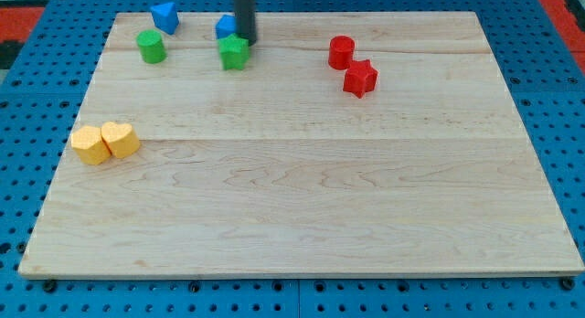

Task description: Move the green star towards the right bottom of the board

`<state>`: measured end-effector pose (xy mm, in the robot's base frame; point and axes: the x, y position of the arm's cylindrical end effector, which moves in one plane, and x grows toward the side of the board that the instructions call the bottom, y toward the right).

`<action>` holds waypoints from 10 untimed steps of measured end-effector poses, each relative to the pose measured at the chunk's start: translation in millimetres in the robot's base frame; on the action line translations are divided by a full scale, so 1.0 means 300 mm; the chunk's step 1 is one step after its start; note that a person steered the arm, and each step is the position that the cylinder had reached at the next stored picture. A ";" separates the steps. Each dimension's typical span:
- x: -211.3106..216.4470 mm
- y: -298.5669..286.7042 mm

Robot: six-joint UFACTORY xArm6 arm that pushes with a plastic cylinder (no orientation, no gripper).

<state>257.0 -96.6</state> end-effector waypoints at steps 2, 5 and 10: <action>-0.007 -0.134; -0.008 -0.300; 0.055 -0.110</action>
<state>273.5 -129.7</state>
